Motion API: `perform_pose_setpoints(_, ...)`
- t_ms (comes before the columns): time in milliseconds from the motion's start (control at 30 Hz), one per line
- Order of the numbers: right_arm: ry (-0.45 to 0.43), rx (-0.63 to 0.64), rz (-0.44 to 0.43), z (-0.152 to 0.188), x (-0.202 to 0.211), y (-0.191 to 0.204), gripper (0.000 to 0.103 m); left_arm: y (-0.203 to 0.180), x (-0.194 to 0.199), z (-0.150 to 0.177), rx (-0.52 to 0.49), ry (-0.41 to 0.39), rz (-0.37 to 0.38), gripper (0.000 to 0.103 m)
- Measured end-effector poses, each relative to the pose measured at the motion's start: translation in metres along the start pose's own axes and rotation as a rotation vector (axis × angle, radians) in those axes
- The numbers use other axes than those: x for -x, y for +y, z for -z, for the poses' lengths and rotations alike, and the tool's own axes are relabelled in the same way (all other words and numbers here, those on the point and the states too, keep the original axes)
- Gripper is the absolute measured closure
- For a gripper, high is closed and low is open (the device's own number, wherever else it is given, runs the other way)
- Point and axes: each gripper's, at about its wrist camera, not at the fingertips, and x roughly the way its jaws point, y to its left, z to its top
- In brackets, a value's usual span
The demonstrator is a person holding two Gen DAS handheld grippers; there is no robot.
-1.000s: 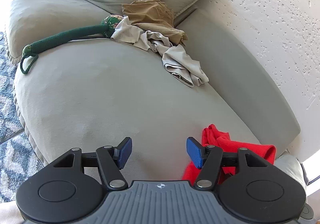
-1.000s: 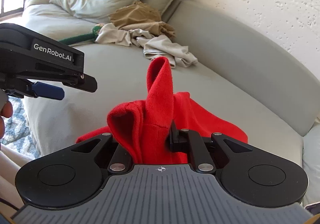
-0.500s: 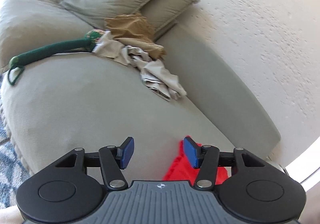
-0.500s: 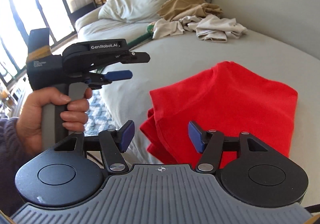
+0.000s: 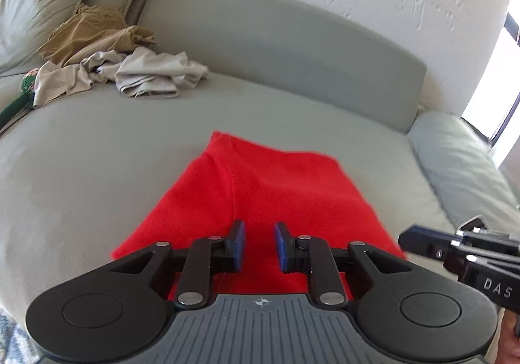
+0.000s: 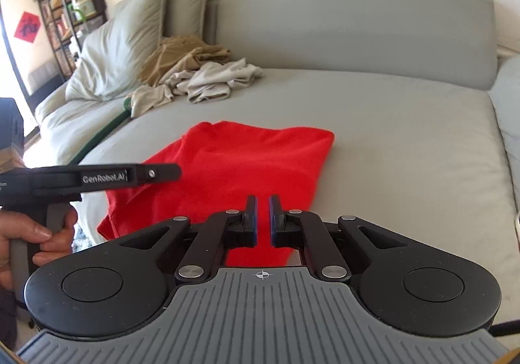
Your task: Fold clothes
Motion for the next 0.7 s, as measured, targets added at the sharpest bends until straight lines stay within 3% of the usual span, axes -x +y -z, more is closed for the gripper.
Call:
perform_pose_setpoints(133, 0.108, 0.078, 0.035, 0.018, -0.042, 0.005, 0.095, 0.011, 0.002, 0.006, 0.029, 0.006, 0.014, 0.084)
perform_pose_setpoints(267, 0.097, 0.082, 0.034, 0.012, -0.024, 0.005, 0.094, 0.016, 0.018, 0.004, 0.1, -0.074, 0.1, 0.088)
perform_pose_setpoints(400, 0.046, -0.01, -0.001, 0.01, 0.005, -0.009, 0.086, 0.007, 0.024, -0.007, 0.155, -0.176, 0.189, 0.075)
perform_pose_setpoints(600, 0.032, -0.159, -0.033, -0.007, -0.007, -0.038, 0.084, -0.006, 0.002, -0.025, 0.214, -0.16, 0.14, 0.074)
perform_pose_setpoints(700, 0.019, -0.234, -0.106, -0.022, -0.026, -0.054, 0.083, -0.007, -0.001, -0.029, 0.238, -0.179, 0.107, 0.074)
